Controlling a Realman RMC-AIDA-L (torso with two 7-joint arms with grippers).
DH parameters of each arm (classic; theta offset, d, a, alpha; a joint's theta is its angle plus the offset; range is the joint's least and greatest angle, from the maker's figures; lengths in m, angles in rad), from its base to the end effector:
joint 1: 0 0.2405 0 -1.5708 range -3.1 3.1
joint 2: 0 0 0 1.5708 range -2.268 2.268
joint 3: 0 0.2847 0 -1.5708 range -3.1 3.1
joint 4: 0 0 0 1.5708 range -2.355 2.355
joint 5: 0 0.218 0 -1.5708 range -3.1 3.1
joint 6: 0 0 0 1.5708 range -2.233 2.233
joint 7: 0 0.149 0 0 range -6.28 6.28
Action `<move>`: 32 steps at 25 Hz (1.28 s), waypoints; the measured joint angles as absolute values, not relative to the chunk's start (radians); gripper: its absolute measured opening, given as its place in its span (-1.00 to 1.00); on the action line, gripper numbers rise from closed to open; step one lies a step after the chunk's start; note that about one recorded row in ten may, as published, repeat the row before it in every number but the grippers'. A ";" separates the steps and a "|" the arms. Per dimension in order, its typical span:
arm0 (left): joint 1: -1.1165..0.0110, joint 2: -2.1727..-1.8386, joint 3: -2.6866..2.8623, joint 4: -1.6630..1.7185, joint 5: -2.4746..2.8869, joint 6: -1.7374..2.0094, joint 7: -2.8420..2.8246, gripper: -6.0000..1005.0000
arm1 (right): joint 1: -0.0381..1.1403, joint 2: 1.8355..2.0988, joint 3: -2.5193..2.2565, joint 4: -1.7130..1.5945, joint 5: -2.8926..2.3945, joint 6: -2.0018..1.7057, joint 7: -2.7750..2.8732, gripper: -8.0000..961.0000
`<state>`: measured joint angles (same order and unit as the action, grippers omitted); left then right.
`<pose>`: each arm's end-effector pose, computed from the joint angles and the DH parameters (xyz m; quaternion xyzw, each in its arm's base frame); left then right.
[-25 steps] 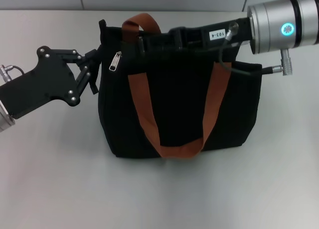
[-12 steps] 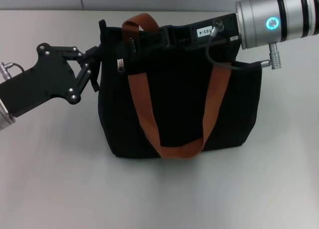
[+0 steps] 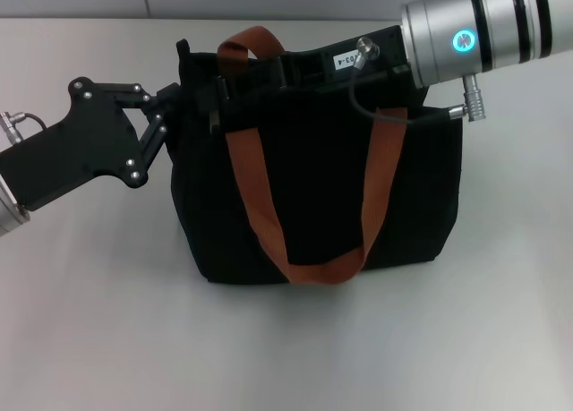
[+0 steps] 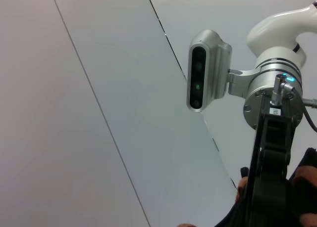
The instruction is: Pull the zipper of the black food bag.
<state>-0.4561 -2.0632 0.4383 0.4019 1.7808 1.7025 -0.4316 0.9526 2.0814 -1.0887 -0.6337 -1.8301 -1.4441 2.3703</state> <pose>-0.3053 0.3188 -0.0008 -0.8722 0.0862 -0.3329 0.3478 0.0972 0.4186 -0.0689 0.8780 -0.4332 -0.1842 0.0864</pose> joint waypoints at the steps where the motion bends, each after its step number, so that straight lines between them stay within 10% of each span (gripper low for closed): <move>1: -0.456 -2.063 0.438 0.402 1.781 1.703 -0.432 -0.94 | 0.953 2.081 -1.089 -0.634 -1.830 -1.444 2.370 0.16; 32: -0.484 -2.064 0.437 0.416 1.755 1.761 -0.487 -0.93 | 0.949 2.080 -1.107 -0.671 -1.830 -1.442 2.358 -0.02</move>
<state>-0.4843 -2.0639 0.4370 0.4155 1.7547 1.7607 -0.4870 0.9495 2.0800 -1.1075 -0.6711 -1.8299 -1.4422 2.3582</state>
